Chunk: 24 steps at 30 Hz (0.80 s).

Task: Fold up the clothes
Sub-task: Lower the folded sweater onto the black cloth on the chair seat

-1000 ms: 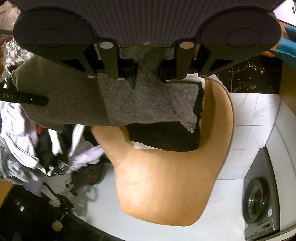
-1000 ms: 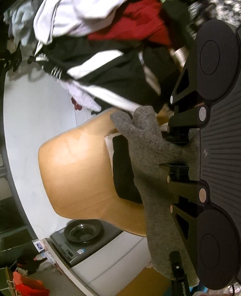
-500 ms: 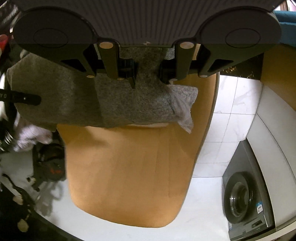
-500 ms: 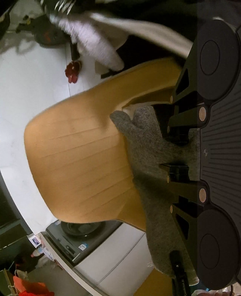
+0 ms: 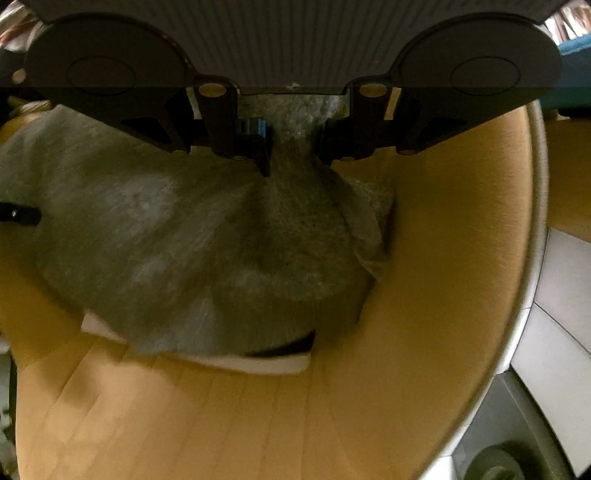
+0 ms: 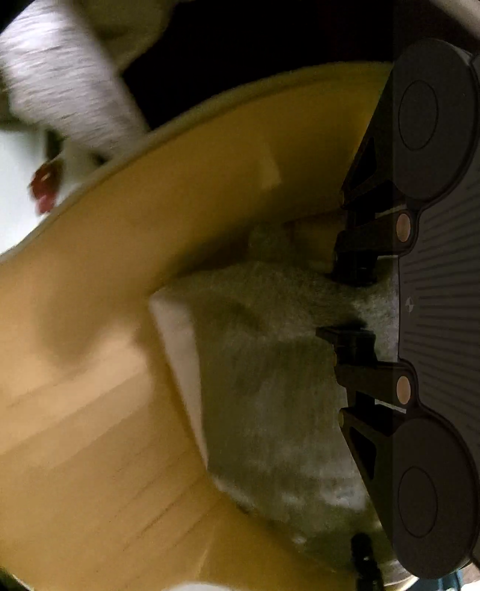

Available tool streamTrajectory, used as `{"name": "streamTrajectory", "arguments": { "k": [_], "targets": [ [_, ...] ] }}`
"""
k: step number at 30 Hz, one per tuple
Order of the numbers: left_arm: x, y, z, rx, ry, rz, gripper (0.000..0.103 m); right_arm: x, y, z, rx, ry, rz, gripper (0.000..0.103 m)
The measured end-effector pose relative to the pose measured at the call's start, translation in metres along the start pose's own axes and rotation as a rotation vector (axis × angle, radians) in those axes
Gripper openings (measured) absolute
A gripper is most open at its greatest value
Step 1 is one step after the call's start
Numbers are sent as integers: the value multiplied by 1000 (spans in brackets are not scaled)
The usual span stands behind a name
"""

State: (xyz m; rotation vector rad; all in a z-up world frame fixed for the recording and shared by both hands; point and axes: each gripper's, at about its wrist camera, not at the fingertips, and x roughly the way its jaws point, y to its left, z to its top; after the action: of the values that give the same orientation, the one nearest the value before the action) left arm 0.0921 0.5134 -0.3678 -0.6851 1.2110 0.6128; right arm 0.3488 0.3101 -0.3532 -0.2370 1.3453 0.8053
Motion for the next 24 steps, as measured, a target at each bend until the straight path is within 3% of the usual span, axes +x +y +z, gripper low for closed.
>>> {"name": "streamTrajectory", "arguments": {
  "k": [11, 15, 17, 19, 21, 24],
  "targets": [
    [-32, 7, -9, 56, -15, -100, 24, -24, 7, -4, -47, -27, 15, 18],
    [-18, 5, -14, 64, -8, -68, 25, -9, 4, -5, -70, -3, -46, 12],
    [-12, -1, -15, 89, -18, -33, 31, 2, 0, -8, -69, -5, -78, 15],
    [-13, -10, -16, 125, -31, 23, 40, -1, 4, -11, -82, -27, -100, 26],
    [-24, -11, -18, 148, -66, 34, 41, -9, 7, -13, -87, -46, -109, 32],
    [-52, 1, -24, 105, -116, 9, 41, -38, 6, -19, -59, -97, -86, 37]
  ]
}}
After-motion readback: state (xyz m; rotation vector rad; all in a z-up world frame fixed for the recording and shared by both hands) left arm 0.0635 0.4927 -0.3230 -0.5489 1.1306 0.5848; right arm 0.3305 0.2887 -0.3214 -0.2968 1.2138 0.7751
